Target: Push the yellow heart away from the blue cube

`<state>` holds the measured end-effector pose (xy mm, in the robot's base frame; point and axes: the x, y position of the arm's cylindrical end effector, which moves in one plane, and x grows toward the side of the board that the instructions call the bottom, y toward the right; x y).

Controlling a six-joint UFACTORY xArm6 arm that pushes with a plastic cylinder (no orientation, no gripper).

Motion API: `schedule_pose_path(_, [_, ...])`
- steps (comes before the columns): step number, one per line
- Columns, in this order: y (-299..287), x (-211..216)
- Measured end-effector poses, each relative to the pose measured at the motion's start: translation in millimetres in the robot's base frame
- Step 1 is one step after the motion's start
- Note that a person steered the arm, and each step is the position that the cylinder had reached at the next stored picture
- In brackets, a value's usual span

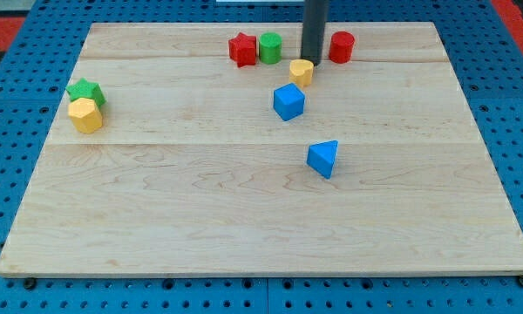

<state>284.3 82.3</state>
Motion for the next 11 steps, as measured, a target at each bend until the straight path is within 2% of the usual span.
schedule_pose_path(1, [40.3,3.4])
schedule_pose_path(2, [43.7,19.4])
schedule_pose_path(3, [33.0,14.4])
schedule_pose_path(5, [-2.0,28.3])
schedule_pose_path(10, [-139.1,29.3])
schedule_pose_path(11, [-155.9,41.6])
